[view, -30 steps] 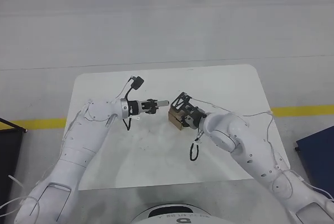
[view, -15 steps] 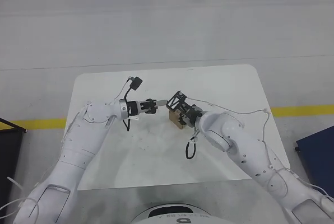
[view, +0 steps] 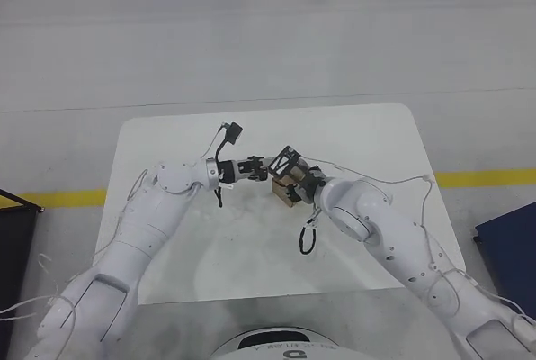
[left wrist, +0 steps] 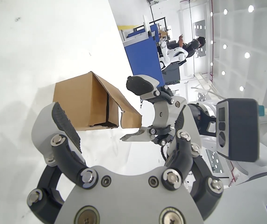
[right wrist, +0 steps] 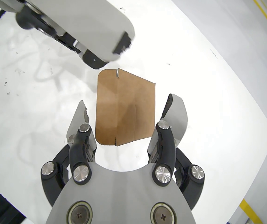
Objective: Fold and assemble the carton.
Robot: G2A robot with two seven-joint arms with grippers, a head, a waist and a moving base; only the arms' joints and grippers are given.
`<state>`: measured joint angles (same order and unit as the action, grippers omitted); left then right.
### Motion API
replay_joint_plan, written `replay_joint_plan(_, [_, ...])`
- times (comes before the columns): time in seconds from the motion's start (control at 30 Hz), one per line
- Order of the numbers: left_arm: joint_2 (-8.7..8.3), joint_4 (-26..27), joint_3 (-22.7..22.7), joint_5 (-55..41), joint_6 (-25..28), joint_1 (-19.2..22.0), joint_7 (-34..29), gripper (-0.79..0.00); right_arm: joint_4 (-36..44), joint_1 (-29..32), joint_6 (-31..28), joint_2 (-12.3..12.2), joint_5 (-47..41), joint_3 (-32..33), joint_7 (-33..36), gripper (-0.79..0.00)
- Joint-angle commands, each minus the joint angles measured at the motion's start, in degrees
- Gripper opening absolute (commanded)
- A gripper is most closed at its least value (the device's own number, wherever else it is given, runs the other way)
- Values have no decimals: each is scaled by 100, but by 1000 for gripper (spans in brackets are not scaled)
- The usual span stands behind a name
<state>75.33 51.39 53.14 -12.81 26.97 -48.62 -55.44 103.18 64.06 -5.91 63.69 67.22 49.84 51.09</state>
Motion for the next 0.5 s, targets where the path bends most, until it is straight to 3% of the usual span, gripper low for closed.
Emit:
replay_joint_plan(0.0, [100,-265,-160,-175,115,137,13,0,-40,-15,15,8,3,33,38,-280])
replay_joint_plan(0.27, [352,-963,-488,-437,438,492,-25,0,-273,-111,-15,72,-113,40,97,-308])
replay_joint_plan(0.47, [424,-1202,-475,-658,713,554,9,0,-313,-144,48,110,22,36,55,-483])
